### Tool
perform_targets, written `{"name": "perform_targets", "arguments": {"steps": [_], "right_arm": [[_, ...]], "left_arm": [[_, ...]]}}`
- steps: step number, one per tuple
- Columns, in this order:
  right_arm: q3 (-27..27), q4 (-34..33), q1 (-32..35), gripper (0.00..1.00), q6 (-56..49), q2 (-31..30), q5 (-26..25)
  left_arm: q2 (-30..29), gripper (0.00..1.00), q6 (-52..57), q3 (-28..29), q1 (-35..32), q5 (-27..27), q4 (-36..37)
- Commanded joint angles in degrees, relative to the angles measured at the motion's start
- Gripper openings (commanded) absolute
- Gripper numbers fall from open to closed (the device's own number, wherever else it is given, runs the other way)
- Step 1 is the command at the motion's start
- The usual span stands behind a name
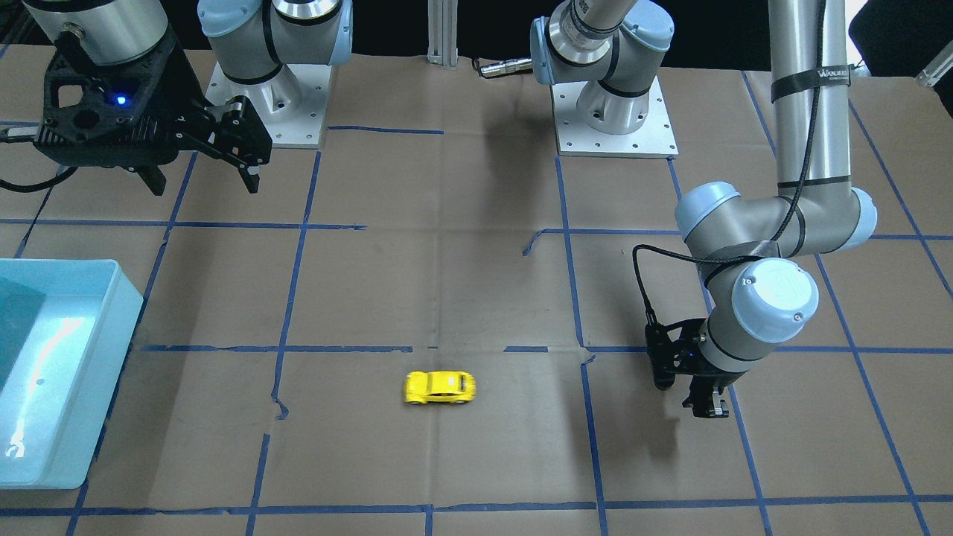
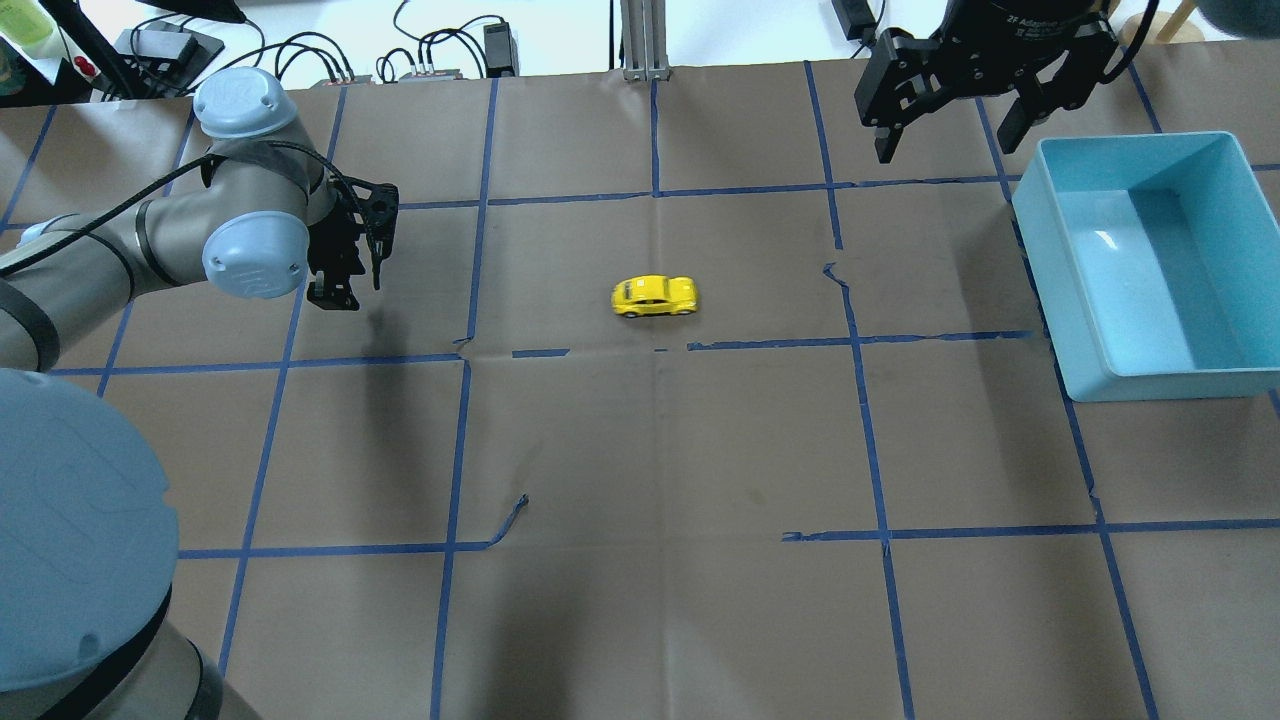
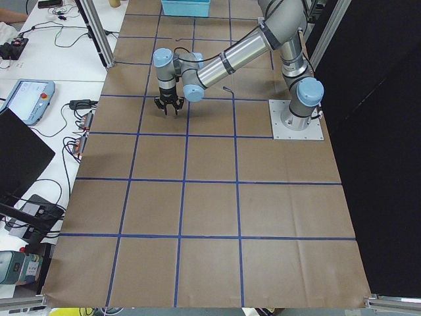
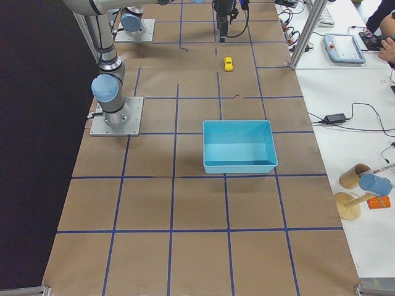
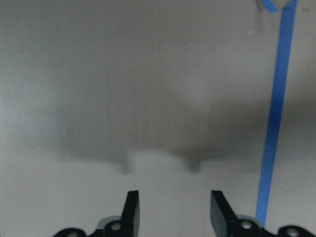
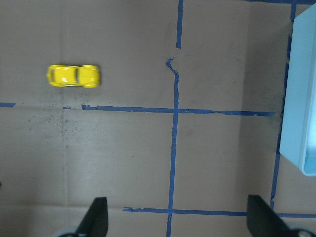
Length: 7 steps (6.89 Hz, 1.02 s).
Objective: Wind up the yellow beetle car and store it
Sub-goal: 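Open and lift the left gripper, releasing the car to roll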
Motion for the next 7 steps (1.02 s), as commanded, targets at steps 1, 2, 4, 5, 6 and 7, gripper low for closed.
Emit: {"name": "perform_targets", "arguments": {"steps": [1, 2, 4, 5, 6, 7], "right_arm": [[0.06, 0.12, 0.00, 1.00, -0.22, 0.00, 0.00], [0.06, 0.20, 0.00, 1.00, -0.39, 0.00, -0.09], [0.06, 0.38, -0.09, 1.00, -0.48, 0.09, 0.00], [0.06, 0.29, -0.09, 1.00, -0.74, 0.09, 0.00], [0.15, 0.38, -0.17, 1.00, -2.92, 0.44, -0.09], [0.06, 0.38, -0.09, 1.00, -6.86, 1.75, -0.09]], "left_arm": [[0.27, 0.60, 0.00, 0.16, -0.17, 0.00, 0.00], [0.88, 0.60, 0.00, 0.07, -0.26, 0.00, 0.00], [1.23, 0.61, 0.00, 0.07, -0.35, 0.09, 0.00], [1.23, 0.61, 0.26, 0.16, -0.26, 0.09, 0.00], [1.32, 0.61, 0.35, 0.16, -0.26, 0.17, 0.00], [1.50, 0.61, 0.70, 0.51, -0.17, 0.09, 0.00]]}}
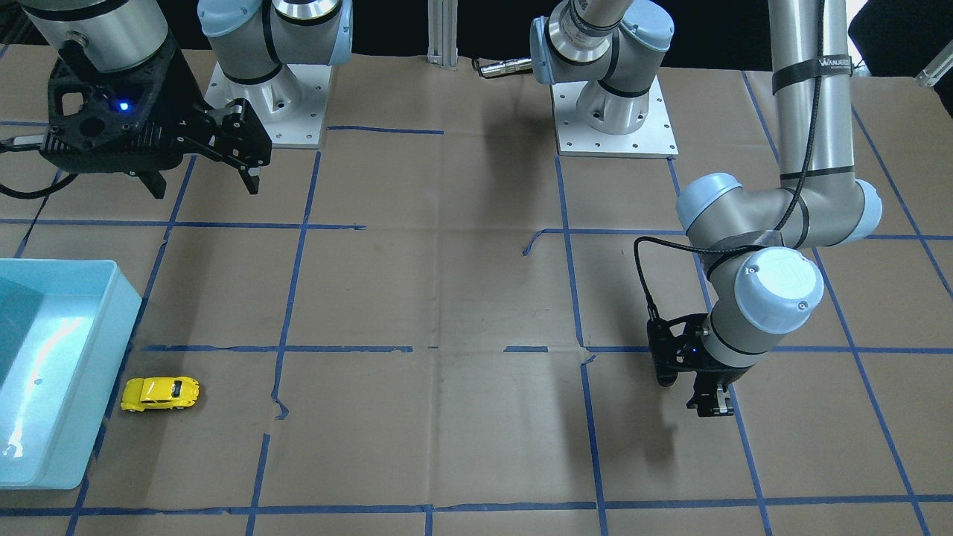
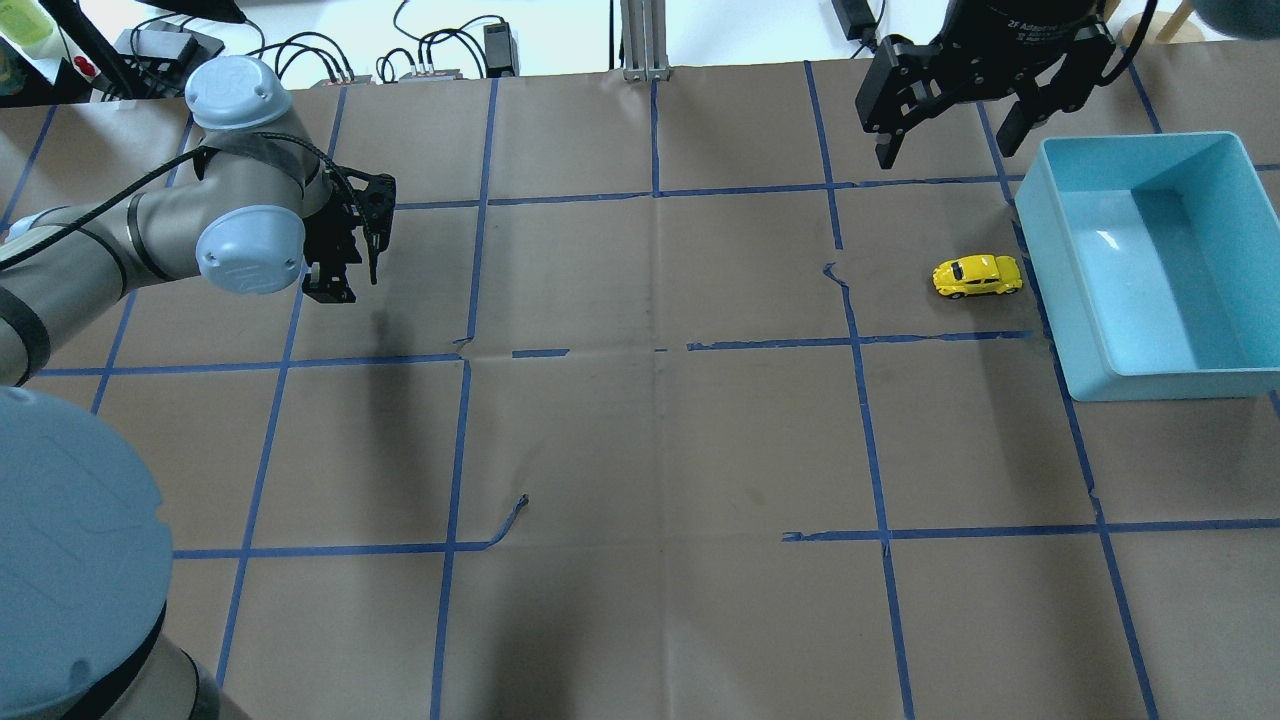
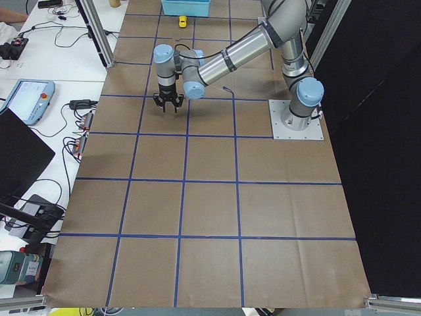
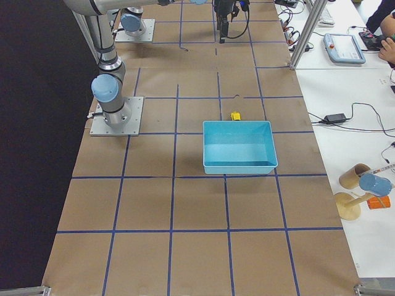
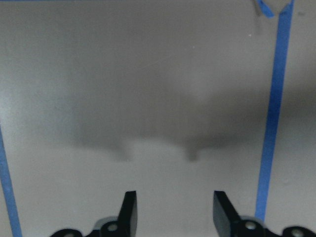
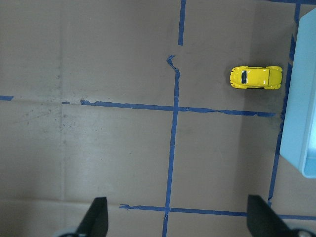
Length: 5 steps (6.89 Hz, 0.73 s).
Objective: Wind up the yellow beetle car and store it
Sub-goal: 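Move the right gripper down to the car while the left arm draws back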
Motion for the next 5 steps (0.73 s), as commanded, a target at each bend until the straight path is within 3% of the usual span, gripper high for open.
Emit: {"name": "perform_targets", "arguments": {"steps": [1, 5], "right_arm": [[0.13, 0.02, 0.03, 1.00, -11.61, 1.82, -0.03], [0.13, -1.38, -8.38, 1.00, -50.69, 8.22, -0.03]], "left_arm": [[1.56, 0.63, 0.41, 0.44, 0.42, -0.04, 0.00], [10.34, 0.63, -0.02, -0.97, 0.34, -0.56, -3.58]]}}
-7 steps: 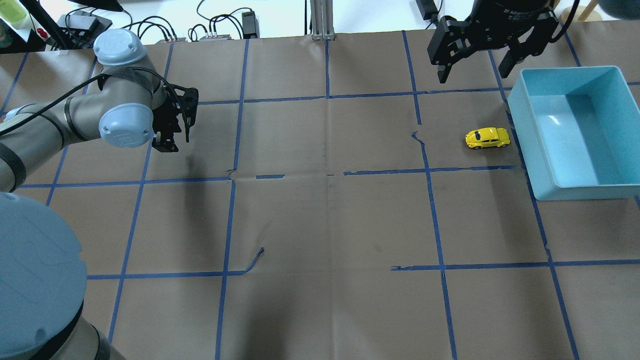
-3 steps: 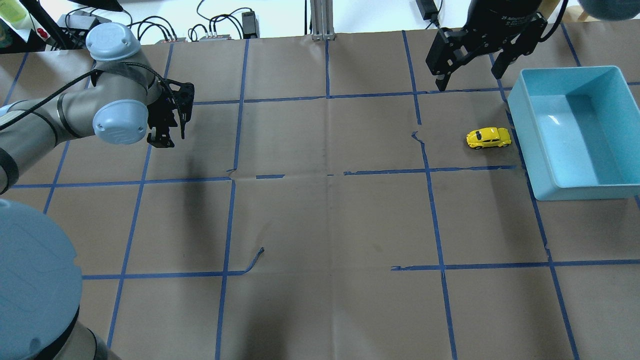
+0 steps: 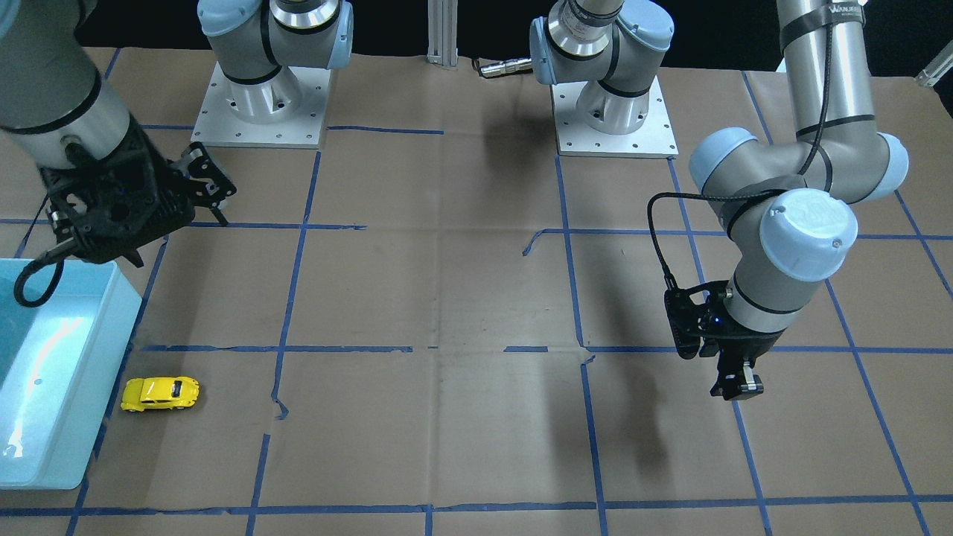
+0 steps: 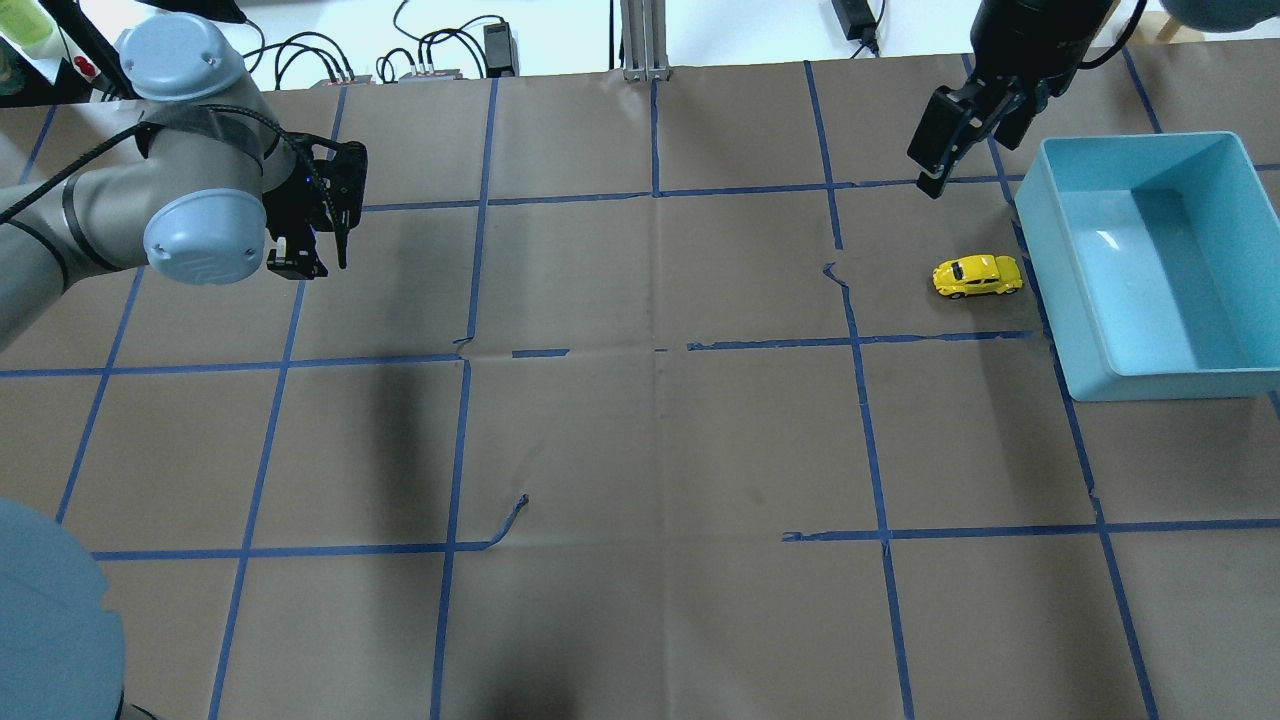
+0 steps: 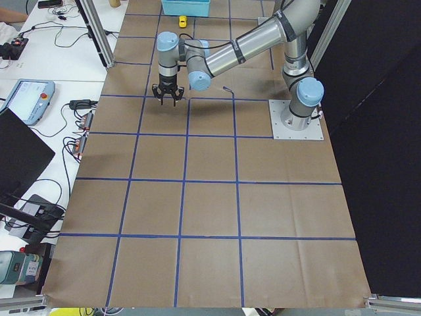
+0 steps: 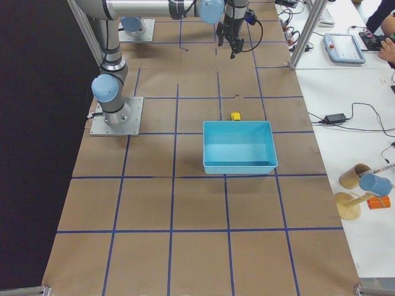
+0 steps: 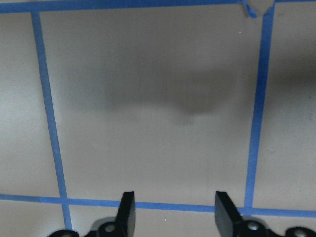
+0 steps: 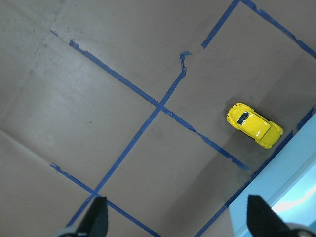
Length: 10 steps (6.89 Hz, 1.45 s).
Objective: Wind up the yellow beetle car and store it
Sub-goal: 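Move the right gripper down to the car while the left arm draws back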
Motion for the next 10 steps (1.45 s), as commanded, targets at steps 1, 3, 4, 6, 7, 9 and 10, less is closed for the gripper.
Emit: {"name": "perform_targets", "arguments": {"steps": [1, 3, 4, 6, 7, 9, 10], "right_arm": [[0.06, -1.54, -4.56, 1.00, -19.58, 3.67, 0.24], [0.15, -5.22, -8.17, 1.00, -36.13, 8.94, 0.42], [1.63, -8.98, -8.45, 1.00, -40.27, 10.27, 0.42], [10.82, -25.02, -8.62, 1.00, -47.57, 10.90, 0.24], [14.01, -31.28, -8.62, 1.00, -54.56, 11.50, -0.37], [15.18, -34.77, -8.71, 1.00, -66.01, 15.27, -1.77], [15.18, -34.68, -8.62, 0.99, -68.76, 15.81, -3.26]], "left_arm": [[5.56, 0.63, -2.33, 1.09, -0.06, -0.83, -6.81], [9.45, 0.70, -20.94, 1.53, -0.14, -1.18, -11.95], [9.45, 0.76, -34.90, 1.88, -0.84, -1.96, -11.87], [9.71, 0.84, -58.32, 2.76, -1.46, -5.40, -11.34], [9.89, 0.87, -70.51, 3.29, -1.46, -5.40, -11.43], [10.94, 0.94, -85.86, 5.92, -1.90, -5.05, -12.13], [12.34, 0.95, -90.36, 5.93, -2.25, -4.96, -14.92]]}}
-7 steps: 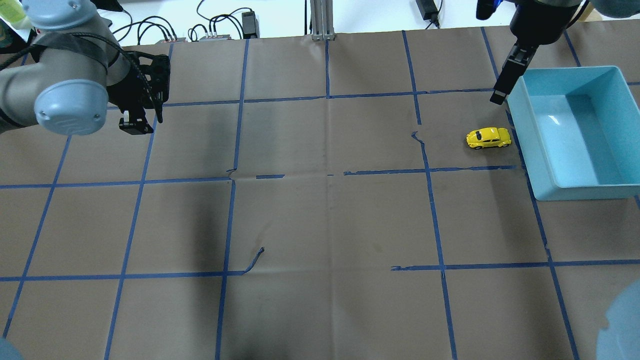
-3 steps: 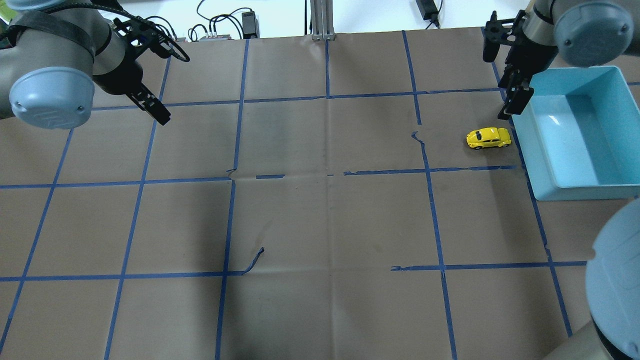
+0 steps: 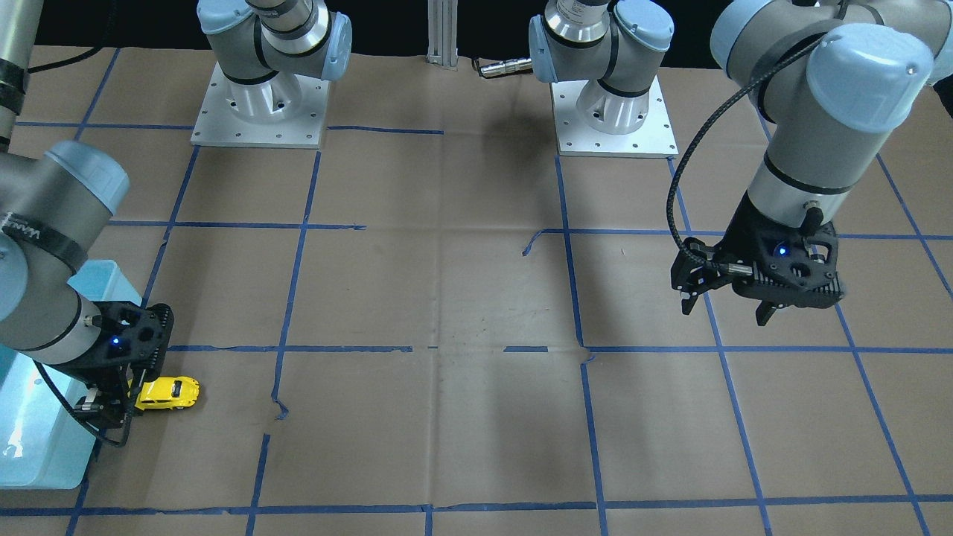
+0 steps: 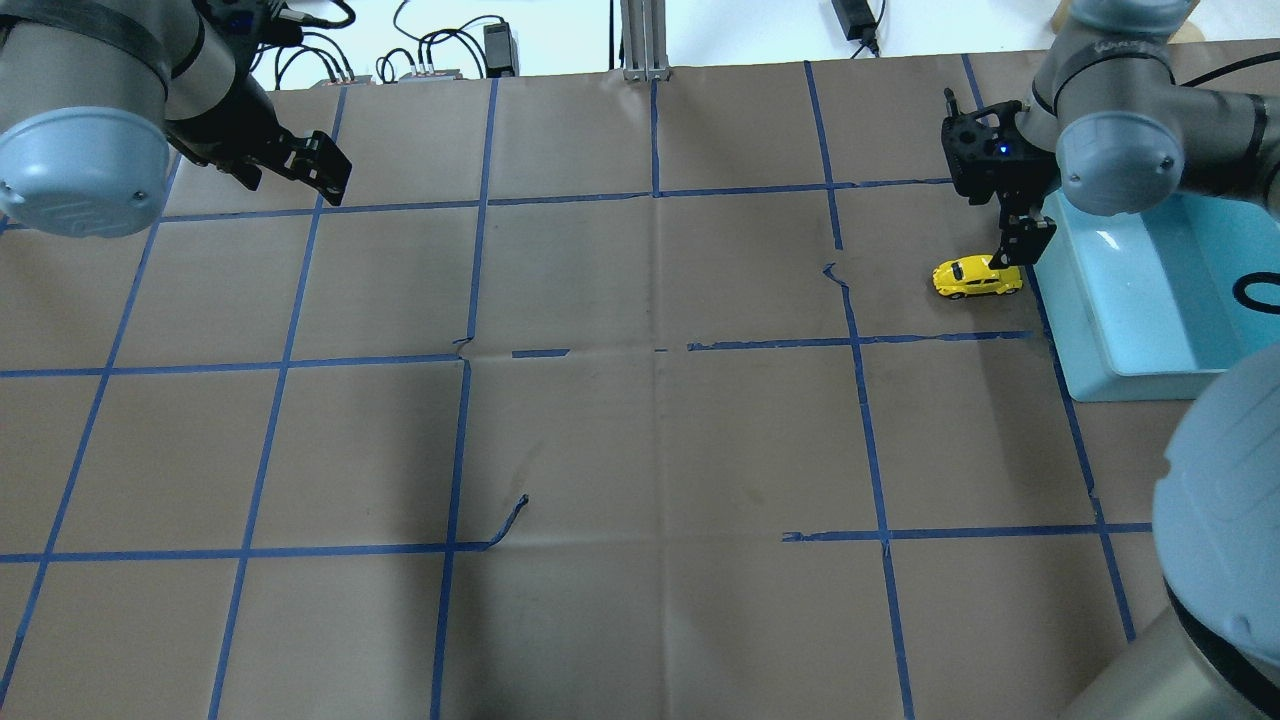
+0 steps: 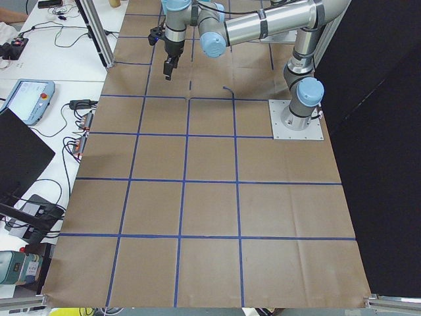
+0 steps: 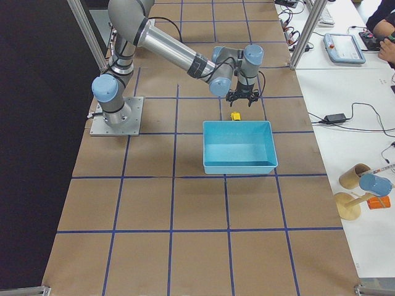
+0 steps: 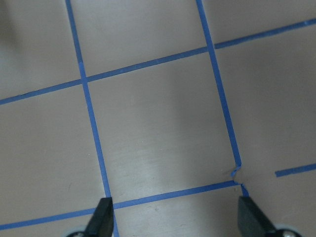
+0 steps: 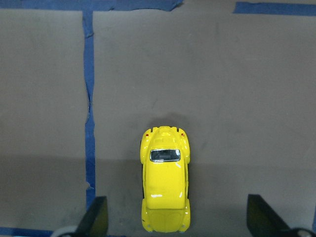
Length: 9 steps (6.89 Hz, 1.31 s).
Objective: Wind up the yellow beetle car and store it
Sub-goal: 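Move the right gripper down to the car while the left arm draws back, then close the right gripper on the yellow beetle car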
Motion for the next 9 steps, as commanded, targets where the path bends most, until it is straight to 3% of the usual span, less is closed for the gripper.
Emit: {"name": "perform_targets", "arguments": {"steps": [1, 4, 6, 7, 8, 9], "right_arm": [[0.46, -0.76, -0.05, 0.98, -4.83, 2.04, -2.87], [1.08, -0.93, -0.23, 0.94, -4.04, 3.27, -2.89], [1.08, -4.61, -0.49, 0.94, -3.87, 5.20, -2.89], [1.08, -4.62, -0.67, 0.92, -3.96, 5.39, -2.62], [1.08, -4.71, -0.67, 0.65, -3.96, 5.74, -2.45], [1.08, -4.71, -0.58, 0.49, -4.04, 5.83, -2.53]], "left_arm": [[2.91, 0.95, -10.32, 0.63, -0.35, 0.20, -6.36], [4.24, 0.98, -21.15, 0.89, -2.36, -0.24, -9.12], [4.07, 0.99, -23.79, 4.04, -2.55, -0.16, -16.82], [3.63, 0.99, -25.20, 4.23, -2.89, -0.24, -17.12], [3.46, 0.99, -25.21, 3.80, -3.16, -0.50, -17.13], [3.28, 0.99, -25.21, 3.27, -3.16, -0.42, -16.52]]}}
